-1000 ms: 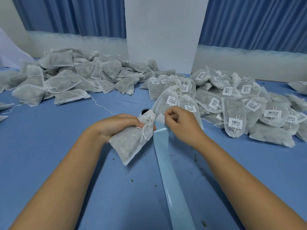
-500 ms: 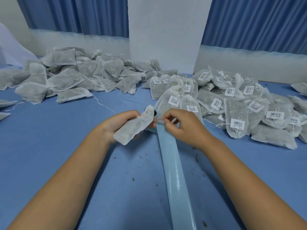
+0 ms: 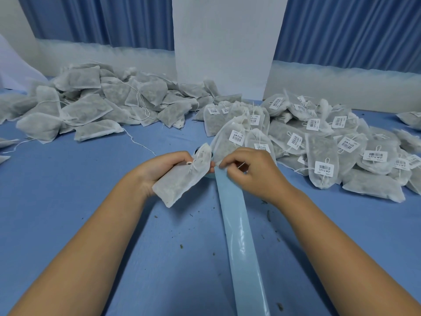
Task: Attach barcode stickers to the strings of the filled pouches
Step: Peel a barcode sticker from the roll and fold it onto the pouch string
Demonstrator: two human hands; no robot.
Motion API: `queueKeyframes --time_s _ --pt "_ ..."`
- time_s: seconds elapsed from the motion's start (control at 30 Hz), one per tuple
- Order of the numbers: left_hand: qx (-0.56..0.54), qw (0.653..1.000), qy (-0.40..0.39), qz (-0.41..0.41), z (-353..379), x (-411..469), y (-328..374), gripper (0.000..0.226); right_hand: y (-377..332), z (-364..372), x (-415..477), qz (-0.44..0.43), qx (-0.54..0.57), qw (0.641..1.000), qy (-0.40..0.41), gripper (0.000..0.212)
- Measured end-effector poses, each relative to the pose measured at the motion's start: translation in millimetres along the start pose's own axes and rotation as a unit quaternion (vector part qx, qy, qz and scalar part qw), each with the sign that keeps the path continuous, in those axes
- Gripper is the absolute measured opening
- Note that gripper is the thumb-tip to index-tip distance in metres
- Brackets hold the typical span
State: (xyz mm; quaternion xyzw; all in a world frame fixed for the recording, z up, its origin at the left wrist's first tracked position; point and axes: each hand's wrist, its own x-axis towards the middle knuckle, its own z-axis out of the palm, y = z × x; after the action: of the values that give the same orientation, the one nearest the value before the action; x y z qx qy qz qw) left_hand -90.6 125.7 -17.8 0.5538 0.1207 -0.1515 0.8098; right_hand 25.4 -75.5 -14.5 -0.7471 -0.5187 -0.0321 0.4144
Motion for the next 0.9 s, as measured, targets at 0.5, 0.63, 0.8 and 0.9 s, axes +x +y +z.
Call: queueKeyframes --time_s 0.5,0.63,0.8,0.9 --pt "0.055 0.995 0.083 0.020 5.7 -3.6 2.4 0.055 1.2 -8.6 7.8 0.163 0.152 0.963 0.153 0.023" --pt "0.140 0.979 0.147 0.031 5.0 -5.4 2.3 0.055 -1.4 -9.5 7.8 0.176 0.161 0.956 0.169 0.019" --pt "0.192 0.962 0.184 0.059 4.4 -7.1 5.2 0.020 -9.3 -0.6 6.5 0.149 0.147 0.968 0.139 0.019" --pt "0.184 0.958 0.198 0.099 9.6 -4.0 4.4 0.008 -14.1 2.7 6.9 0.150 0.165 0.965 0.141 0.017"
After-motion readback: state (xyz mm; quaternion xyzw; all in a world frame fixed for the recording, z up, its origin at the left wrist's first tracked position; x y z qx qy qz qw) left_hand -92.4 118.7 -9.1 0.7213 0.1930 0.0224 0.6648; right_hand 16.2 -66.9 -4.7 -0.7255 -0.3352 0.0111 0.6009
